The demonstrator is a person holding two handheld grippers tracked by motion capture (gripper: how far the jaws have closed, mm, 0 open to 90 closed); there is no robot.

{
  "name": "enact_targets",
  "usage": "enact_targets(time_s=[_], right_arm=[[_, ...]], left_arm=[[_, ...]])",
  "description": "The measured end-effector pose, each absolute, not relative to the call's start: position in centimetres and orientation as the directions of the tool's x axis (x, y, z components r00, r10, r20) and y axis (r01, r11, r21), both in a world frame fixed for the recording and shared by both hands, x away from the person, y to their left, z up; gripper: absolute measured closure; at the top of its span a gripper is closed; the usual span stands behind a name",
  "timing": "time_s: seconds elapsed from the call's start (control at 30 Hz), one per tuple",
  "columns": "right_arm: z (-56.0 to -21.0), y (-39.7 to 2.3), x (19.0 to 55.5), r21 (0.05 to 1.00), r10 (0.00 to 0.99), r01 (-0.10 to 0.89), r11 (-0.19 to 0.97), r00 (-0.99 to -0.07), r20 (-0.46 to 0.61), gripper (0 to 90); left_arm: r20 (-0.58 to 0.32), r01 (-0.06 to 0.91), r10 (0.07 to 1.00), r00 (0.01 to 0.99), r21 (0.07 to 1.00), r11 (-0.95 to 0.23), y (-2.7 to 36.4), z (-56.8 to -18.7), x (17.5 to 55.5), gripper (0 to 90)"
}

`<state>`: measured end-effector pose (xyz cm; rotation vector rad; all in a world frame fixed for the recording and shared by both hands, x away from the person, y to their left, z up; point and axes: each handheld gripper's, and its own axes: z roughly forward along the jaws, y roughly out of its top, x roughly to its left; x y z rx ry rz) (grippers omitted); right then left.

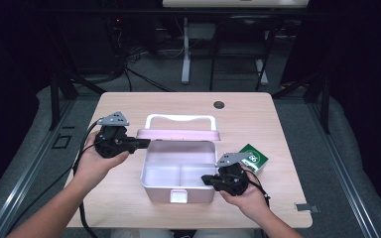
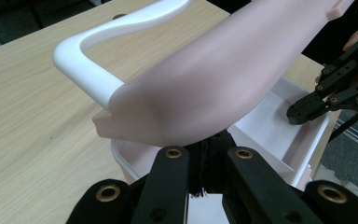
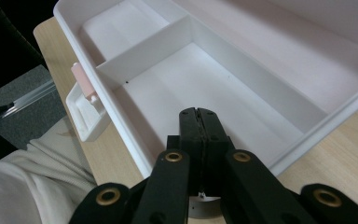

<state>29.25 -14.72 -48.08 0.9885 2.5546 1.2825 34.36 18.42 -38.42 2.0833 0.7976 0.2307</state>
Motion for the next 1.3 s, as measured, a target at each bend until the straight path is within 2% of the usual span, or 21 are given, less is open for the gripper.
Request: enact_targets(time_s=[0.8,1.2,1.3], right_arm=[[-48.1,-14.6,28.9,0.752,0.605,0.506,0.422,-0.775,0.182,90.0],[-48.0,-14.4,28.8,0.748,0.616,0.502,0.433,-0.771,0.161,88.9],[-48.1,-14.4,28.7,0.753,0.613,0.479,0.451,-0.780,0.129,89.9]], left_arm=[[-0.084,0.459,0.666,0.741,0.787,-0.412,17.8,-36.3,37.6,88.3],[-0.079,0.491,0.697,0.713,0.766,-0.415,17.5,-36.6,39.5,84.8],[-0.075,0.499,0.704,0.706,0.758,-0.420,17.4,-36.7,40.0,83.8]])
